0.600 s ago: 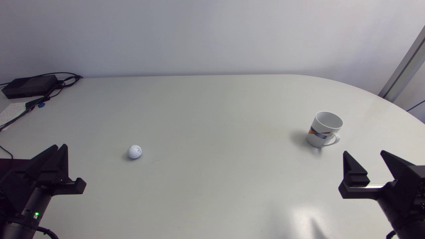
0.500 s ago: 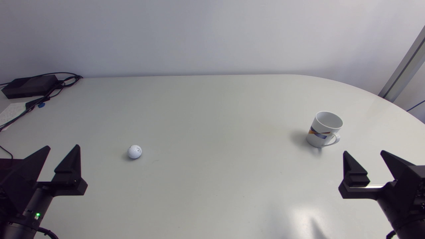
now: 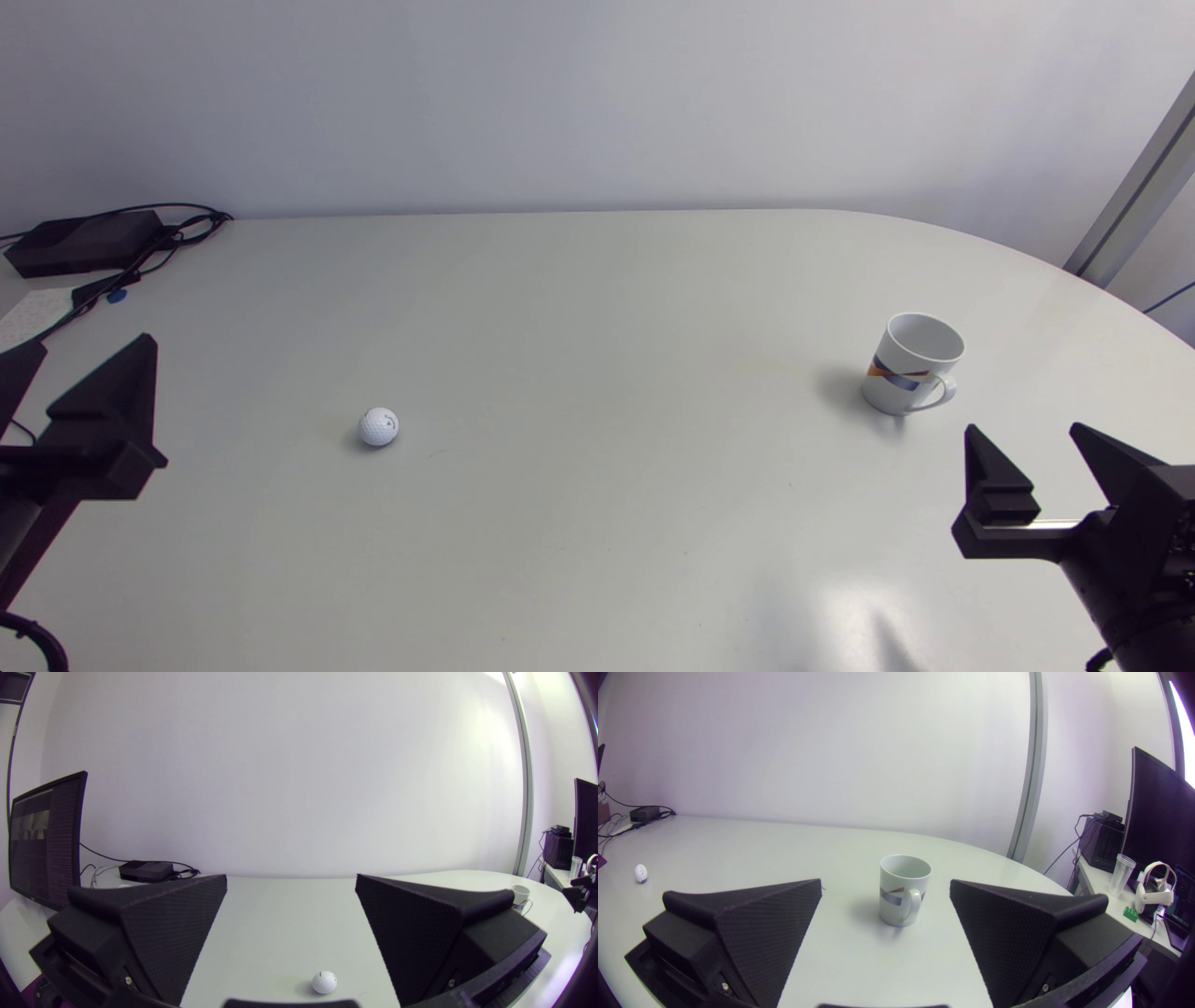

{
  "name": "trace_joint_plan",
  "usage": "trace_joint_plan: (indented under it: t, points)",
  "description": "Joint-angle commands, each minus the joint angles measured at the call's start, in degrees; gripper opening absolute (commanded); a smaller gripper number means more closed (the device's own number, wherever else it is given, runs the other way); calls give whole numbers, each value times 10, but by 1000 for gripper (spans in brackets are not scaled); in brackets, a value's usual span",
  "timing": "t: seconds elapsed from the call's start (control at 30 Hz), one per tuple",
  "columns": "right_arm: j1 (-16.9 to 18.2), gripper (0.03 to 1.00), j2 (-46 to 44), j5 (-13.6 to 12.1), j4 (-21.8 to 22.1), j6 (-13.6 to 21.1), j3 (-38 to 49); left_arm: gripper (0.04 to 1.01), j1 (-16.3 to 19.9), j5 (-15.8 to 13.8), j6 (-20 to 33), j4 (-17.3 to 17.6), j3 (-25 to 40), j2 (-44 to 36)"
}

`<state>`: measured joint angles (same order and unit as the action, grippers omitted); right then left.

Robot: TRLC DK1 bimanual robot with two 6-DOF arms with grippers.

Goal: Pick up the white golf ball from the table and place it into the cup.

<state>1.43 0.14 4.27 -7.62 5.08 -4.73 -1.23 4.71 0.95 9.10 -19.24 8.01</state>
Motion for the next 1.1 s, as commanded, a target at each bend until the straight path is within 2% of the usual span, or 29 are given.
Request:
trace_joint_plan:
  t: [0.0,0.2,0.3,0.37,0.43,0.5,0.63,0.77,0.83,0.93,1.07]
  points:
    - [-5,967,-4,0,-24,-12,17,998,0,-1,-26,13,-40,60]
    - [-5,967,-4,0,-24,-12,17,990,-3,-5,-70,57,-143,211]
    - [-5,967,-4,0,-24,-12,17,990,-3,-22,-88,105,-211,314]
    - [-5,967,-4,0,-24,-12,17,990,3,-48,-101,145,-258,381]
    - [-5,967,-4,0,-24,-12,17,990,20,-98,-111,173,-296,435]
    - [-5,967,-4,0,-24,-12,17,989,40,-142,-111,177,-324,478]
    - [-5,967,-4,0,-24,-12,17,989,41,-154,-100,225,-397,600]
    - [-5,967,-4,0,-24,-12,17,987,42,-153,-27,229,-432,692]
    - [-5,967,-4,0,-24,-12,17,972,43,-153,50,238,-448,723]
    - [-5,967,-4,0,-24,-12,17,972,39,-149,99,237,-452,757]
    - [-5,967,-4,0,-24,-12,17,972,32,-137,178,264,-462,822]
